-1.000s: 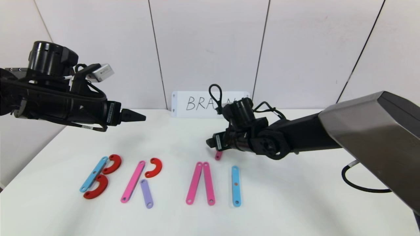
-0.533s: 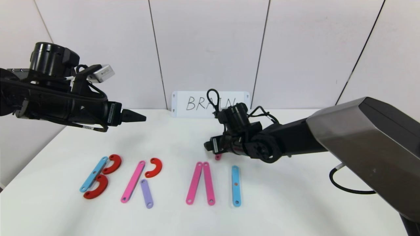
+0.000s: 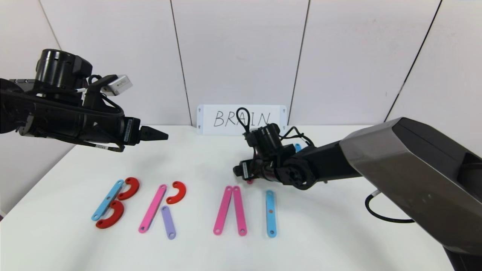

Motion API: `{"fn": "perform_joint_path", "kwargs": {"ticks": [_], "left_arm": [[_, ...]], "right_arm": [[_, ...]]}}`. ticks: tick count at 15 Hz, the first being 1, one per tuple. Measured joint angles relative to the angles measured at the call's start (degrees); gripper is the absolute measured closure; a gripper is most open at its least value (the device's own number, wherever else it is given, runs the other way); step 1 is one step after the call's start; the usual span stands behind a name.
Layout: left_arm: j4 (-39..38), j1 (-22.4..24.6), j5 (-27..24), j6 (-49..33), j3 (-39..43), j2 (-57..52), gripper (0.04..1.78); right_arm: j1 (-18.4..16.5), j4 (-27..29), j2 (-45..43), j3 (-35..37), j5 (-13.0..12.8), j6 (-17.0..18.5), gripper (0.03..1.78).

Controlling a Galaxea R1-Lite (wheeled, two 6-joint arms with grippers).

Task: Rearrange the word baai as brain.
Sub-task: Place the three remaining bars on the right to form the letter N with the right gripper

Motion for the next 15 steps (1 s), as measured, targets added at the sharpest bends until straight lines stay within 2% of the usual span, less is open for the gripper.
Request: {"fn": "perform_joint_path", "kwargs": {"ticks": [9,12,15], "left_arm": [[0.02,-0.02,-0.13,0.00,0.02,0.00,0.08],[0.02,0.00,-0.13,0.02,0.02,-0.02,0.08],[0.02,0.02,-0.13,0.00,0.02,-0.06,0.08]], "right_arm": [[0.00,0.07,0.37,-0.09,0.01,-0.02,0.09],[0.09,0.07,0.37,0.21,-0.52,-0.05,0.30],[0.11,0.09,0.39,0.29,-0.63,-0.11,0.73]]}}
